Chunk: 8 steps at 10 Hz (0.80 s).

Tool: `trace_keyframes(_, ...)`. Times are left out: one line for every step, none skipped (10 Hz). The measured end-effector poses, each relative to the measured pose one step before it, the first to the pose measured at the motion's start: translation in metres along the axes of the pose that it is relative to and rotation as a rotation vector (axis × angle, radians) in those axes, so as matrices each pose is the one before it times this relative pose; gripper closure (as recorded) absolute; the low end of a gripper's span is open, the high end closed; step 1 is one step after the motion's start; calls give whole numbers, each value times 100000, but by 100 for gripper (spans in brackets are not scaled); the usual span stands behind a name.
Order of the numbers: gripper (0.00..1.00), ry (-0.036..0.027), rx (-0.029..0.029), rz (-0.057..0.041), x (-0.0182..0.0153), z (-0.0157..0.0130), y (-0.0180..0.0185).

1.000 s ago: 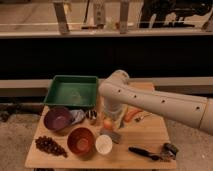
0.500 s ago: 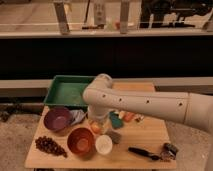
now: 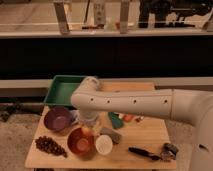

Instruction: Place apple in red bowl

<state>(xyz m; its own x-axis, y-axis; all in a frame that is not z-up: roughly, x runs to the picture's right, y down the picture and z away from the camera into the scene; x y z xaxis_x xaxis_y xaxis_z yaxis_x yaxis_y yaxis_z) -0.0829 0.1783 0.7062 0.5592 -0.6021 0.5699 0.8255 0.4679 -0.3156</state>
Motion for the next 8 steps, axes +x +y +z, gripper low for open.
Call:
trace_keyframes(100,-216,-96,-951,-276,158,-368)
trace_keyframes(100,-302,280,-1362,-462,41,-776)
trace_keyframes(100,-523,328,-1418,-538,59,-843)
trace_keyframes(100,-583,200,-1194,-239,117,-419)
trace_keyframes(100,-31,-97,-1077,-62,124,33)
trace_keyframes(100,-172,198,-709,-6,131,107)
trace_keyframes(100,-164,436,-553,56,74,2)
trace_keyframes(100,-101,285,-699,-88,82,-370)
